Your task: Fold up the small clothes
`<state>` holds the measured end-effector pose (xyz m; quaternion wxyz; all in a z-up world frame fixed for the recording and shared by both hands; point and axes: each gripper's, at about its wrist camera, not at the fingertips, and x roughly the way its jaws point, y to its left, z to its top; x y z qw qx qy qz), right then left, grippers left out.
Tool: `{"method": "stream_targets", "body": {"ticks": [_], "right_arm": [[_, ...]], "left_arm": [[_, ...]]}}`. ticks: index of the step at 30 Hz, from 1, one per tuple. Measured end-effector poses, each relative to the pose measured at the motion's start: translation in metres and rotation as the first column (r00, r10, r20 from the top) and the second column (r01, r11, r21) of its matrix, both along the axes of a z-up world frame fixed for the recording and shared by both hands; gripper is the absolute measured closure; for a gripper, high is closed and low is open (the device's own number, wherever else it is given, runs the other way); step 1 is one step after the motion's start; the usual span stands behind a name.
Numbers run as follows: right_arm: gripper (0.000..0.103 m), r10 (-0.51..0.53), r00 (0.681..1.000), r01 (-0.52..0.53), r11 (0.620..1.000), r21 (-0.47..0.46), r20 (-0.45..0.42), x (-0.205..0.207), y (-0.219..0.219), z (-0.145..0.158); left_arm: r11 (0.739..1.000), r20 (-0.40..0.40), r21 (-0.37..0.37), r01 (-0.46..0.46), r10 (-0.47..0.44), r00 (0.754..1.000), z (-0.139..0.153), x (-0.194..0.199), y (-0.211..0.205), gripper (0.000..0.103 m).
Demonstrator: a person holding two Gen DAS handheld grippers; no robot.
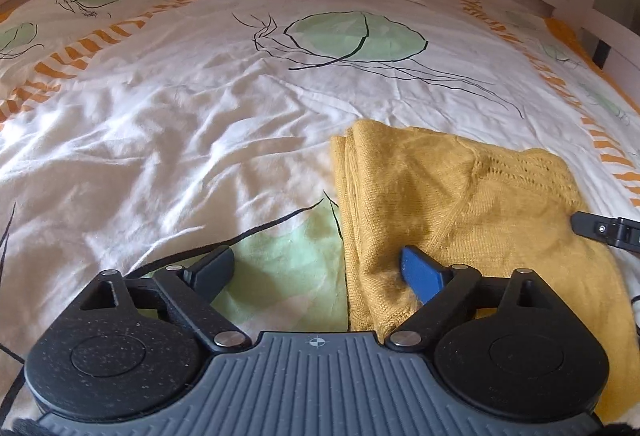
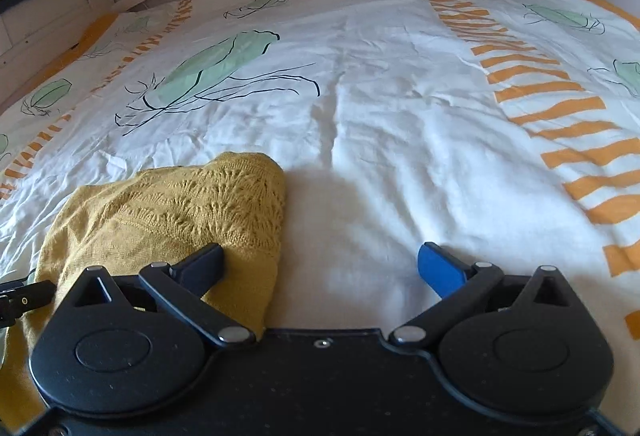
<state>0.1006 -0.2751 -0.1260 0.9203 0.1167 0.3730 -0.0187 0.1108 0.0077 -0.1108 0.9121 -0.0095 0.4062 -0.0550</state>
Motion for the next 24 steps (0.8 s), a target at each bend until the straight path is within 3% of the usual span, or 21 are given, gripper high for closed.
{"method": "stream_targets", "body": {"ticks": [4,13,16,24], "right_arm": [[0.001,-0.002,1.0,0.002,1.0,0.014,0.02,-0.006,-0.001,0.007],[0.001,-0.022,0.994,0.025,0.999,-0.022,0.112,-0.065,0.007,0.062],[0.0,-0.009,0.996,0.009,1.0,0.004,0.089,-0.082,0.013,0.067],[0.001,0.027,0.994,-0.024,0.999,-0.032,0.102,-0.118,0.04,0.072]], "left_arm": [[1.0,0.002,-0.01,-0.014,0.014,1.0,0.011,-0.004,0.001,0.012],[0.997,0.057,0.078,-0.018,0.013,0.998,0.048,-0.041,-0.009,0.013],[0.997,0.059,0.074,-0.013,0.009,0.998,0.054,-0.055,-0.012,0.013],[0.998,0.045,0.07,-0.011,0.008,0.999,0.061,-0.076,-0.013,0.013]]}}
